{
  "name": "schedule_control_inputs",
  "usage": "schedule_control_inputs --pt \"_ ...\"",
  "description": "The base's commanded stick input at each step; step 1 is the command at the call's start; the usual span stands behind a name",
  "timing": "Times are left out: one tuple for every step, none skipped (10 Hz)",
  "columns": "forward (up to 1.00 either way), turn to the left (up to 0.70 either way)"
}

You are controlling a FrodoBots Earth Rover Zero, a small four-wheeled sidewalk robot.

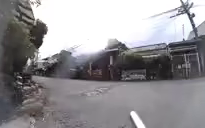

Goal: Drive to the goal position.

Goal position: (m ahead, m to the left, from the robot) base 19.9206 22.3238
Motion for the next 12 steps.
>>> schedule_control_inputs --pt "0.00 0.00" --pt "0.00 0.00" --pt "0.00 0.00" --pt "0.00 0.00" --pt "0.00 0.00" --pt "0.05 0.00" --pt "0.00 0.00" --pt "0.00 0.00" --pt "0.00 0.00" --pt "0.00 0.00" --pt "0.00 0.00" --pt "0.00 0.00"
